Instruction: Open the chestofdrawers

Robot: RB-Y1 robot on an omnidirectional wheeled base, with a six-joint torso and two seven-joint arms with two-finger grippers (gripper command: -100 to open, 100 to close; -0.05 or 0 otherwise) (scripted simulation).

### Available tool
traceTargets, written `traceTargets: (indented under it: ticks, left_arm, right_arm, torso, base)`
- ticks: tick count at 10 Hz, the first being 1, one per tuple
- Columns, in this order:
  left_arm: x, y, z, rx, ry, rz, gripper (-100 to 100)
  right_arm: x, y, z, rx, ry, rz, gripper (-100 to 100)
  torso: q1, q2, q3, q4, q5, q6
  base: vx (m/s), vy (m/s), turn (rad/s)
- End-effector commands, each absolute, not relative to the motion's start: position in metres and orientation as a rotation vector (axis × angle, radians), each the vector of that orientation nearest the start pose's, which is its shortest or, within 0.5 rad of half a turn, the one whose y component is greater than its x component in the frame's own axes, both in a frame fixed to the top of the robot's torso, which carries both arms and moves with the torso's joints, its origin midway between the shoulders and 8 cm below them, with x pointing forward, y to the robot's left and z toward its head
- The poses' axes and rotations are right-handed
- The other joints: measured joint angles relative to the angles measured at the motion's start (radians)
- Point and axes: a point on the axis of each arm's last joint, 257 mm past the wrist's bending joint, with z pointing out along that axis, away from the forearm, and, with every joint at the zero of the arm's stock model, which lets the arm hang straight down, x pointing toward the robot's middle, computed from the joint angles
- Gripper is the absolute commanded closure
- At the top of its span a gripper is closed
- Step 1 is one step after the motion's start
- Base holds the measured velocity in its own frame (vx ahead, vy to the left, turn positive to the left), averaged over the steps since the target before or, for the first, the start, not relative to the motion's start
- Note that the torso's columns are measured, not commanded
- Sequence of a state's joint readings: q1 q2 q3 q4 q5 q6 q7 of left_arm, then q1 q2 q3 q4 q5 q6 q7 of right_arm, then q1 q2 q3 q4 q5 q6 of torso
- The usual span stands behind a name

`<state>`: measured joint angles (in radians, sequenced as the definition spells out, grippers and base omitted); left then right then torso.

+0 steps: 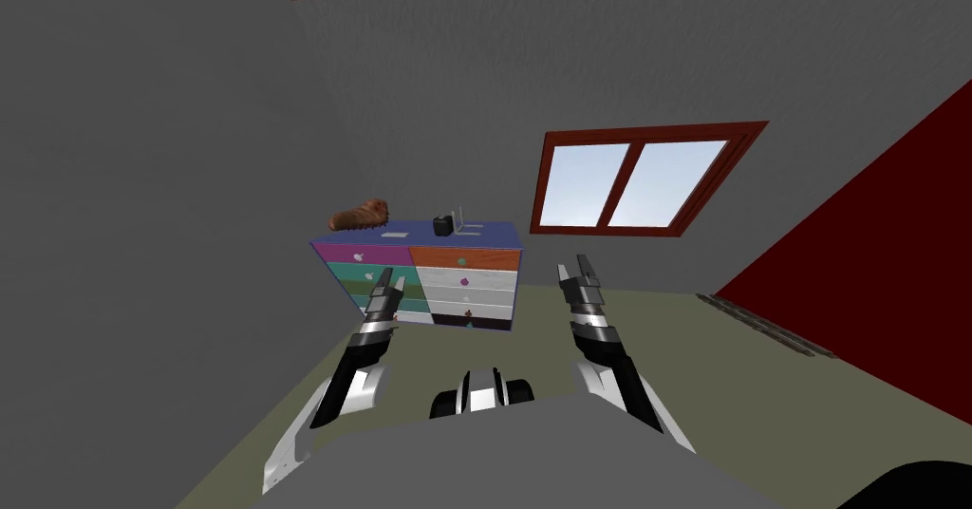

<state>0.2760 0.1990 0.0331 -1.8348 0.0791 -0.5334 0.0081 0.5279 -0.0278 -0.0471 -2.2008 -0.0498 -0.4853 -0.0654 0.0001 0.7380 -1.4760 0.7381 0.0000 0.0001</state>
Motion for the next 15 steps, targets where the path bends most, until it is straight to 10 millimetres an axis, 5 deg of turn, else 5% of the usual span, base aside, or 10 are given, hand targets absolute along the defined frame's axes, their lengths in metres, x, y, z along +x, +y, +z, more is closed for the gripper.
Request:
traceTargets:
  ticks: [1,15]
  left_arm:
    - [0.444,0.301,-0.099,-0.747,0.867,-1.29,-100]
    - [0.493,0.306,-0.174,-0.893,0.927,-1.29,-100]
  right_arm:
    - [0.353,-0.308,-0.022,0.788,0.658,1.305,0]
    - [0.353,-0.308,-0.022,0.788,0.658,1.305,0]
  torso:
    - [0.001,0.0,0.0,0.0,0.0,0.0]
    - [0.0,0.0,0.0,0.0,0.0,0.0]
  base:
    - [0.048,-0.051,0.005]
    - [0.037,-0.048,0.005]
